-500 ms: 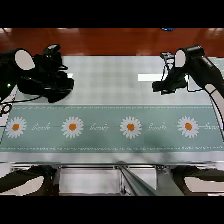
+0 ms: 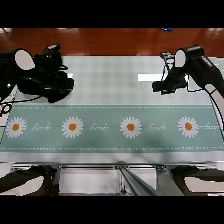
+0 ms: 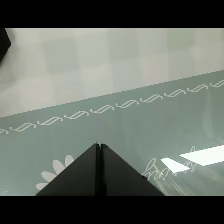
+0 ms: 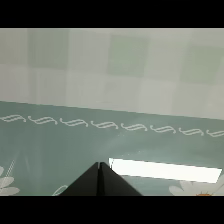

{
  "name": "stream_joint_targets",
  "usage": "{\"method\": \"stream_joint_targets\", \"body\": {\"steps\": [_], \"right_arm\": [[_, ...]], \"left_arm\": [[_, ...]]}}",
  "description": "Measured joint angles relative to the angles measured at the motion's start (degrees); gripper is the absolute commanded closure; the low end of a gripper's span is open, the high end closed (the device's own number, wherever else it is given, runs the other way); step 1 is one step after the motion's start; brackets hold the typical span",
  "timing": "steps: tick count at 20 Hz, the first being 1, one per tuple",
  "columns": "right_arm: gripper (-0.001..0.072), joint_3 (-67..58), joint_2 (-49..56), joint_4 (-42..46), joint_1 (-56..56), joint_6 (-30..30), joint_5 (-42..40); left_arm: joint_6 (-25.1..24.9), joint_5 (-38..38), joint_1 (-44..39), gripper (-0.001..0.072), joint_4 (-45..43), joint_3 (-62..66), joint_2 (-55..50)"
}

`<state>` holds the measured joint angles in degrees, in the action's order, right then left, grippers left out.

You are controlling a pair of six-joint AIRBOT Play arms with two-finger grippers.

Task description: Fold the shirts.

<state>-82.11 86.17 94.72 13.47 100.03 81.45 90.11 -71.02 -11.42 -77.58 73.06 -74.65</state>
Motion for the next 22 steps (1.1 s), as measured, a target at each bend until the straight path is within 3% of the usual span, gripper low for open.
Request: {"method": "stream_joint_targets", "body": {"steps": [3, 8, 9, 10, 11, 14, 16, 22], "right_arm": [[0.0684, 0.0, 0.0, 0.0, 0.0, -0.02, 0.0], [0.0669, 0.0, 0.02, 0.5, 0.0, 0.11, -3.21], [0.0516, 0.0, 0.07, 0.63, 0.0, 0.24, -4.9], [0.0294, 0.0, 0.09, 0.72, -0.02, 0.5, -6.54], [0.03, 0.0, 0.07, 1.01, -0.07, 0.79, -7.85], [0.0301, 0.02, 0.07, 1.46, -0.13, 0.39, -9.7], [0.0302, 0.02, 0.07, 1.42, 0.26, -1.49, -9.51], [0.0301, 0.02, -0.31, 0.48, 4.07, -4.94, -11.26]], "left_arm": [[-0.13, 2.01, 0.0, 0.0686, 0.0, 0.0, 0.0], [-0.52, 13.53, 0.0, 0.0666, 0.0, 0.0, 0.0], [-0.76, 16.15, 0.0, 0.0551, 0.0, 0.0, -0.02], [-1.01, 19.47, 0.13, 0.0274, -0.28, 0.0, -0.09], [-1.25, 22.82, 0.46, 0.0199, -0.85, 0.0, -0.13], [-1.62, 33.55, 3.19, 0.02, -4.33, 0.04, -0.59], [-1.7, 36.57, 6.8, 0.0201, -6.21, 0.04, -1.55], [-1.75, 27.96, 20.17, 0.0202, -5.97, 0.2, -10.03]]}}
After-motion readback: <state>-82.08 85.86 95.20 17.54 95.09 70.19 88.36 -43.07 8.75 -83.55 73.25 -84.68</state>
